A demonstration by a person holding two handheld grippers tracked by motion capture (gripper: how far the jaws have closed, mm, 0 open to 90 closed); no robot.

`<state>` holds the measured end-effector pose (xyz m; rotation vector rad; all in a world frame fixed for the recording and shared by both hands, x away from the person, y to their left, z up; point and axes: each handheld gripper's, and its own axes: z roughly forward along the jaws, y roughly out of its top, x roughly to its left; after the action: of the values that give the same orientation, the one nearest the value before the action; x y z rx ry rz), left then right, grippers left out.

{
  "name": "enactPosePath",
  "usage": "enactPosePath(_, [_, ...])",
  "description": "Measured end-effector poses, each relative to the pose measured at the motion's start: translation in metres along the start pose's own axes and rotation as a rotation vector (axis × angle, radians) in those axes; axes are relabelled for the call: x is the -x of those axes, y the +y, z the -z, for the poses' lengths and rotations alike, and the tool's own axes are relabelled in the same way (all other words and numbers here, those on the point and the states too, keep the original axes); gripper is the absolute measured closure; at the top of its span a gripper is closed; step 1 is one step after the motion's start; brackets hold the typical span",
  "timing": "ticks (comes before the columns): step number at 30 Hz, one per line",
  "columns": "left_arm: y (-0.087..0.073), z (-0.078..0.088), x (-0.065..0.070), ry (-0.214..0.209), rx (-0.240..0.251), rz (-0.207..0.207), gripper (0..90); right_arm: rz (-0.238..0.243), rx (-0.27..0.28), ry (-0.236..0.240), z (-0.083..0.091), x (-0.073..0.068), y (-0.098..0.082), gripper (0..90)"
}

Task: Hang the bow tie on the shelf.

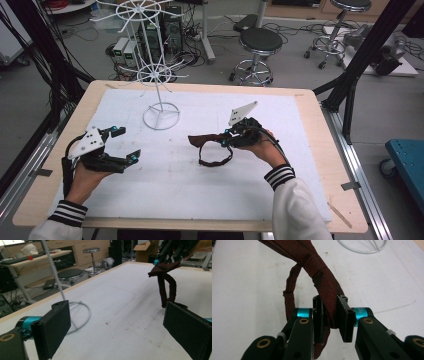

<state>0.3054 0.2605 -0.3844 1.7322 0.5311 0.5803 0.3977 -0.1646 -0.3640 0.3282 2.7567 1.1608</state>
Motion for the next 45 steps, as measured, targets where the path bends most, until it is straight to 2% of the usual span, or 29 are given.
enactPosePath(6, [0.013,-0.012,0.003,-0.055,-0.004,-0.008,8.1,-0.008,0.039,0.015,0.0,-0.006,0.008,77.2])
enactPosePath(8, [0.018,-0.016,0.005,-0.067,-0.009,-0.026,8.1,-0.008,0.051,0.023,0.0,-0.007,0.011,77.1])
enactPosePath(11, [0.024,-0.023,0.007,-0.093,-0.014,-0.031,8.1,-0.01,0.072,0.029,0.0,-0.011,0.017,77.1])
enactPosePath(17, [0.036,-0.037,0.011,-0.147,-0.023,-0.043,8.1,0.007,0.093,0.047,-0.001,-0.016,0.028,77.1])
enactPosePath(21, [0.041,-0.045,0.012,-0.19,-0.029,-0.049,8.1,0.001,0.1,0.044,0.002,-0.017,0.029,77.1])
enactPosePath(24, [0.045,-0.051,0.012,-0.211,-0.058,-0.074,8.2,-0.001,0.108,0.04,0.005,-0.016,0.029,77.1])
enactPosePath(29, [0.05,-0.061,0.012,-0.261,-0.068,-0.076,8.6,-0.018,0.129,0.046,0.009,-0.017,0.029,77.1])
enactPosePath(34, [0.055,-0.07,0.015,-0.295,-0.085,-0.087,8.6,-0.03,0.136,0.049,0.012,-0.017,0.028,77.1])
enactPosePath(38, [0.062,-0.077,0.019,-0.319,-0.089,-0.12,8.9,-0.026,0.142,0.055,0.011,-0.017,0.029,77.1])
enactPosePath(45, [0.07,-0.086,0.026,-0.355,-0.091,-0.128,9.3,-0.022,0.144,0.067,0.01,-0.02,0.031,77.1])
